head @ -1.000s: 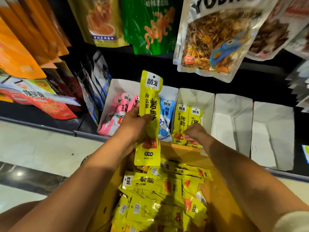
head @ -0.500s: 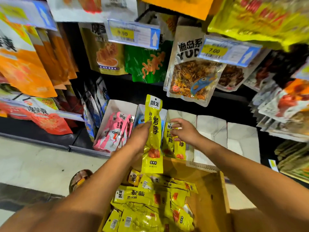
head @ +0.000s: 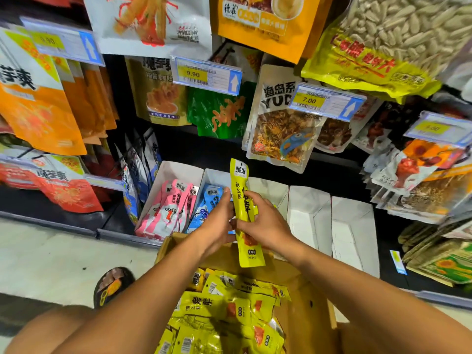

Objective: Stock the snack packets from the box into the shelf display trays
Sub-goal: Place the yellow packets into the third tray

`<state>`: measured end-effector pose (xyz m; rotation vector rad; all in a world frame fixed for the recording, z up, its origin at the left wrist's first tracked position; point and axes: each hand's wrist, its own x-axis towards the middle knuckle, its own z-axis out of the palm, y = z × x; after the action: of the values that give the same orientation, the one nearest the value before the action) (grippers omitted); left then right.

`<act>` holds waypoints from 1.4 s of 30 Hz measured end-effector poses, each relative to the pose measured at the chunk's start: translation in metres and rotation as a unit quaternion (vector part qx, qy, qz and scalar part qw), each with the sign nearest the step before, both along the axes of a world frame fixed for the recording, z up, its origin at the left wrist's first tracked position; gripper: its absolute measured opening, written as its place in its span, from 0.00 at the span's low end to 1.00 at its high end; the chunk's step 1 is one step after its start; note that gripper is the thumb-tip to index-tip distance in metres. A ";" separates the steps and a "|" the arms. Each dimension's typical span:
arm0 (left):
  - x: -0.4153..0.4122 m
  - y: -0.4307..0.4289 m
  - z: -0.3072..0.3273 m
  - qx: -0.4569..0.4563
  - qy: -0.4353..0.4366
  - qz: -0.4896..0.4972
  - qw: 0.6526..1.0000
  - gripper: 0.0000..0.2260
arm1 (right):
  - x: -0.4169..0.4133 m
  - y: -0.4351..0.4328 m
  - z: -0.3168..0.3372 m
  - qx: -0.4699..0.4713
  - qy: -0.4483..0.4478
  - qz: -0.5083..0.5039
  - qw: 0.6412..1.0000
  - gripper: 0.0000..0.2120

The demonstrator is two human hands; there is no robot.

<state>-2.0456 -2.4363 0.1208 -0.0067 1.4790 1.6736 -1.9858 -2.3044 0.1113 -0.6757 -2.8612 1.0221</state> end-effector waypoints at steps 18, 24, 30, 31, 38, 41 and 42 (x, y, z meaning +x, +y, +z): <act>0.013 -0.046 -0.117 -0.467 0.471 -0.396 0.635 0.30 | -0.048 0.114 -0.103 0.092 -0.154 -0.080 0.980 0.33; 0.021 -0.049 -0.132 -0.481 0.495 -0.405 0.600 0.32 | -0.058 0.115 -0.161 0.093 -0.181 -0.084 0.976 0.31; 0.018 -0.056 -0.149 -0.458 0.521 -0.388 0.607 0.33 | -0.056 0.119 -0.197 0.123 -0.205 -0.085 0.967 0.29; 0.019 -0.056 -0.150 -0.459 0.520 -0.389 0.606 0.33 | -0.054 0.119 -0.201 0.128 -0.208 -0.083 0.966 0.30; 0.020 -0.053 -0.150 -0.462 0.511 -0.400 0.604 0.33 | -0.053 0.122 -0.215 0.132 -0.216 -0.066 0.965 0.31; 0.019 -0.053 -0.150 -0.462 0.513 -0.400 0.603 0.33 | -0.053 0.122 -0.214 0.115 -0.221 -0.056 0.967 0.33; 0.019 -0.053 -0.150 -0.463 0.513 -0.403 0.600 0.34 | -0.053 0.123 -0.212 0.107 -0.225 -0.051 0.967 0.33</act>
<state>-2.0267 -2.4893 -0.0293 1.0475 2.4637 -0.1298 -2.0386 -2.1814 -0.1005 -1.1488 -3.1962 0.5906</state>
